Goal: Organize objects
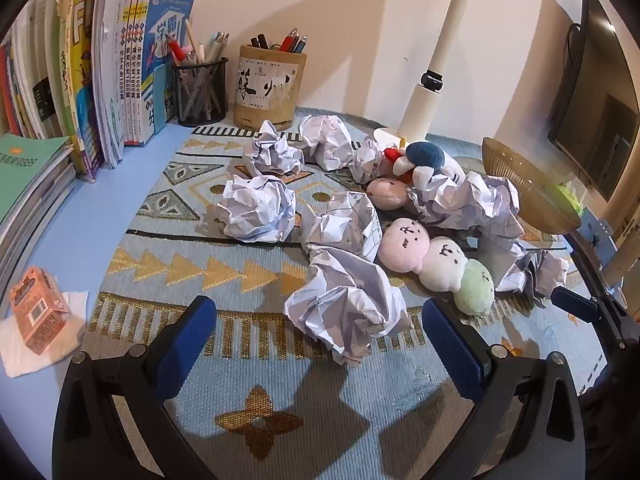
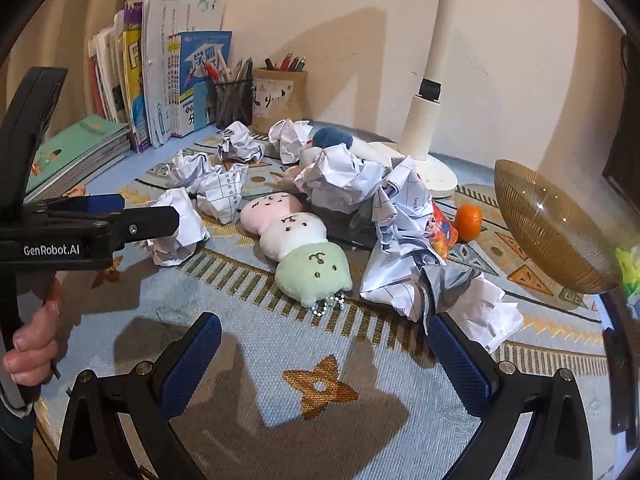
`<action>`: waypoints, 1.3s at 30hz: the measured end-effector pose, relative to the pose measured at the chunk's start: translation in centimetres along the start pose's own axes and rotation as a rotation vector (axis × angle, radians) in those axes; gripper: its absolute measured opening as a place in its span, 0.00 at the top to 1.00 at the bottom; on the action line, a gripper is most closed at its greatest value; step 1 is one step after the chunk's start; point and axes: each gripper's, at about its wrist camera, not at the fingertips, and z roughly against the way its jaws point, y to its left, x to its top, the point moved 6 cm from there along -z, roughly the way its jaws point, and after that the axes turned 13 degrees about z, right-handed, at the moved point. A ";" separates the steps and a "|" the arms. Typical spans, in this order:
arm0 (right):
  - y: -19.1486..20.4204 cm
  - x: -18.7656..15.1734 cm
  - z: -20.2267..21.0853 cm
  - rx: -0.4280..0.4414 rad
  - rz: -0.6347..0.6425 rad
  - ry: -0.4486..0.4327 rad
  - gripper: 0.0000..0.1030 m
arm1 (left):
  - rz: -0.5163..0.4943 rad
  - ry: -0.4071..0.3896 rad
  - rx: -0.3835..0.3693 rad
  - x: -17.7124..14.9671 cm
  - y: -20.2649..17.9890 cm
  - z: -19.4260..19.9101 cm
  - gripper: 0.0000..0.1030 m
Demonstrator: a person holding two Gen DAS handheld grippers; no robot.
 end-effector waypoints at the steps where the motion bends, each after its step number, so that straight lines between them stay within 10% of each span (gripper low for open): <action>1: 0.1 0.0 0.0 0.004 -0.003 0.003 0.00 | 0.001 0.003 0.000 0.0 0.0 0.0 0.01; 9: 0.2 0.6 0.7 0.071 -0.019 -0.050 0.01 | -0.011 0.067 -0.017 0.2 -0.7 -1.1 0.01; 12: 0.6 1.5 0.3 0.171 -0.026 -0.018 0.17 | 0.010 0.086 -0.071 0.5 -1.1 -1.4 0.04; 17: 0.8 3.4 -2.1 0.166 0.047 0.055 0.22 | -0.020 0.133 -0.067 -0.5 -1.6 -2.3 0.30; 24: -0.4 3.9 -7.5 0.207 -0.010 0.148 0.34 | 0.020 0.115 -0.087 -0.1 -1.2 -2.2 0.31; 27: -0.1 3.8 -8.7 0.204 -0.020 0.159 0.34 | 0.025 0.115 -0.107 -0.1 -1.2 -2.2 0.48; 30: 0.3 3.9 -7.8 0.213 -0.002 0.126 0.54 | 0.019 0.068 -0.123 -0.1 -1.3 -1.3 0.50; 39: -1.8 1.6 1.0 0.297 -0.184 -0.049 0.54 | -0.051 -0.049 -0.142 0.0 -2.4 0.9 0.50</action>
